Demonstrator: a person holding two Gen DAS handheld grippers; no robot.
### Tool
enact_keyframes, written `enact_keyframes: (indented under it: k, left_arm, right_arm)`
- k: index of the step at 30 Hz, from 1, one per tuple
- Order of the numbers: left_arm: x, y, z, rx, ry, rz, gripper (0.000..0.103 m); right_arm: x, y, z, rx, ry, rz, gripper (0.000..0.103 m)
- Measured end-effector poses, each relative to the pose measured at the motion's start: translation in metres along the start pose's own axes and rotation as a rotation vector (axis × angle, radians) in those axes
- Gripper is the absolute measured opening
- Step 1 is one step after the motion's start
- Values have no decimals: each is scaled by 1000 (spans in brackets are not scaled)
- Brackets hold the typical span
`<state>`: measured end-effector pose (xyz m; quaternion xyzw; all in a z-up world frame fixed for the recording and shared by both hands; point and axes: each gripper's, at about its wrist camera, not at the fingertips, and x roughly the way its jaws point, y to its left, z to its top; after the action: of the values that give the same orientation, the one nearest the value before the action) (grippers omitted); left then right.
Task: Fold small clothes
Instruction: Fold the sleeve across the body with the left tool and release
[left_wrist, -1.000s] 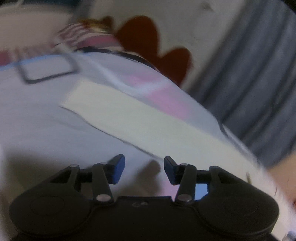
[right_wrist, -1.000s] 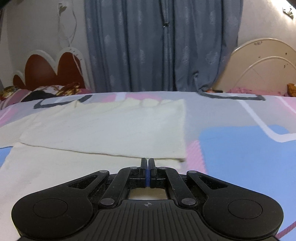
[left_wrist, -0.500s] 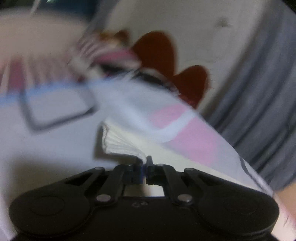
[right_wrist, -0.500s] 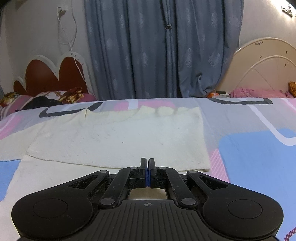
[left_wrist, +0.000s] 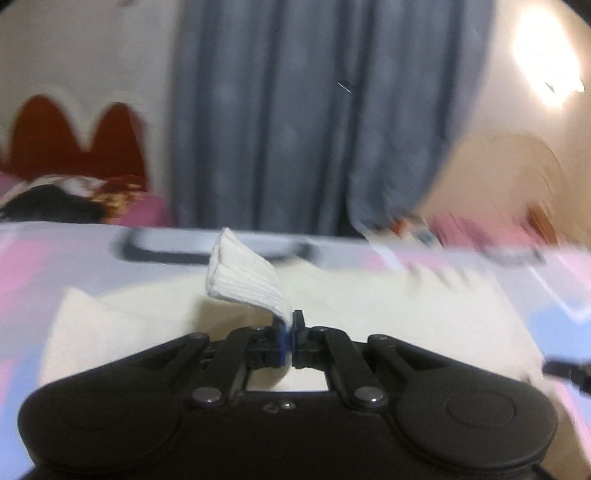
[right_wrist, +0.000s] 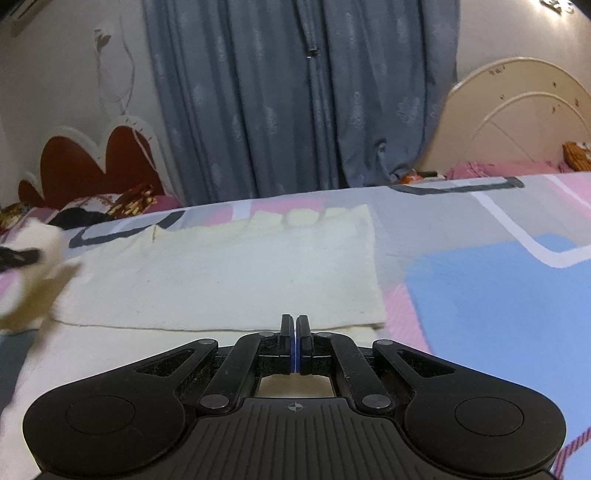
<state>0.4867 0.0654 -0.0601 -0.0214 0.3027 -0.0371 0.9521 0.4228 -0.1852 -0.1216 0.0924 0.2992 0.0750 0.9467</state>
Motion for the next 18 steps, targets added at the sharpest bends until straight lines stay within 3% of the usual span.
enact_keyframes:
  k: [2,3,5,6,7,8,9,11,13,14,18]
  left_arm:
    - [24,-28,-15,66,99,-34,5]
    - [37,-41,-23,106,155,-49,15]
    - [26,-52,-36,182,101,-14,26]
    - [18,-53,-38,187,92,-20,44]
    - [5,-48,-41,161,68,-25,53]
    - [-8,-40,-43,135,33,-18,53]
    - [-20,-29,-46,115,4,-1,53]
    - [-37,-7,-47,64,-12,53,51]
    - [-52,23,-56,-4,-21,107,51]
    - [-56,36,-60,-30,-10,141,51]
    - [-66,72,-71,-115,43,204,51]
  right_arm:
    - [-2,-7,1,29,5,3,0]
    - [-2,-9,3,42,13,12,0]
    - [-1,-9,5,49,33,28,0]
    - [0,-7,6,44,37,37,3]
    - [-1,-5,7,39,27,44,32]
    - [-4,-1,7,33,0,56,71]
    - [-6,3,7,20,-32,87,75]
    - [-2,13,9,17,-30,152,72]
    - [8,23,11,36,-10,212,56]
    - [15,29,12,48,7,241,52]
    - [52,52,16,132,79,312,52]
